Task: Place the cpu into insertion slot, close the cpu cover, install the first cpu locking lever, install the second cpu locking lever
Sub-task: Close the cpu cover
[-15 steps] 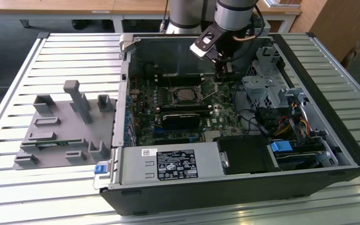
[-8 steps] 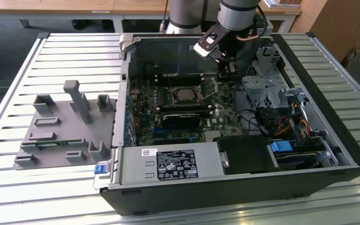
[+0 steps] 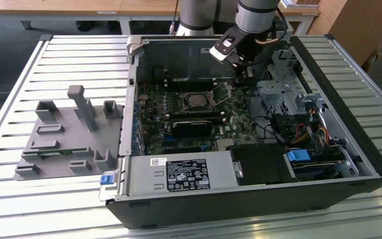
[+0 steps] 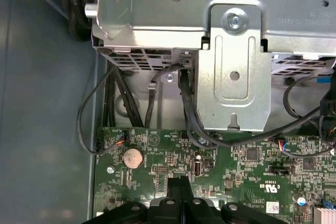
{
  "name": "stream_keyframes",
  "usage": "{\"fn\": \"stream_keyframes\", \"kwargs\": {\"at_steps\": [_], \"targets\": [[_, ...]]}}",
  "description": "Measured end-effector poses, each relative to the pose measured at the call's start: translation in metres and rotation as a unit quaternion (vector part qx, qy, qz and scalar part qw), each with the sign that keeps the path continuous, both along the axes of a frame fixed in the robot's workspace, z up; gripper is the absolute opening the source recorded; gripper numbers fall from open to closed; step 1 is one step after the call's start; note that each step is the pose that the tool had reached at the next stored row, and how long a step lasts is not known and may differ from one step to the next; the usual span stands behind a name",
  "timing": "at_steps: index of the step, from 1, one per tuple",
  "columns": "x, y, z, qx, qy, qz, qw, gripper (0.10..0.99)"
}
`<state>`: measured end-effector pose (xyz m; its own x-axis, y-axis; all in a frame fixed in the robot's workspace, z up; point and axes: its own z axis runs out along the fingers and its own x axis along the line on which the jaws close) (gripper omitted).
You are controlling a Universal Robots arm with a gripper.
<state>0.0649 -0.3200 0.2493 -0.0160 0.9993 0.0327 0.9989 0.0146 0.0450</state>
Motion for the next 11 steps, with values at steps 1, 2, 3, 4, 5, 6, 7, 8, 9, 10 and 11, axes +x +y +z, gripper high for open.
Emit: {"fn": "stream_keyframes", "kwargs": {"at_steps": [1, 2, 3, 4, 5, 6, 7, 8, 9, 10, 11], "targets": [[0.0008, 0.0, -0.0006, 0.0, 0.0003, 0.0, 1.0, 0.106], [0.0013, 0.0, -0.0013, 0.0, 0.0005, 0.0, 1.0, 0.106], [0.0017, 0.0, -0.002, 0.0, 0.0008, 0.0, 1.0, 0.106], [0.0019, 0.0001, -0.0027, 0.0, 0.001, 0.0, 1.0, 0.106], [0.002, 0.0001, -0.0035, -0.0001, 0.0012, 0.0, 1.0, 0.106], [0.0022, 0.0002, -0.0043, 0.0, 0.0015, 0.0, 1.0, 0.106], [0.0025, 0.0002, -0.005, 0.0, 0.0018, 0.0, 1.0, 0.106], [0.0027, 0.0003, -0.0058, 0.0, 0.0022, 0.0, 1.0, 0.106], [0.0031, 0.0004, -0.0107, 0.0, 0.0065, 0.0, 1.0, 0.106], [0.0031, 0.0003, -0.0108, -0.0001, 0.007, 0.0, 1.0, 0.106], [0.0031, 0.0003, -0.0108, -0.0001, 0.0071, 0.0, 1.0, 0.106]]}}
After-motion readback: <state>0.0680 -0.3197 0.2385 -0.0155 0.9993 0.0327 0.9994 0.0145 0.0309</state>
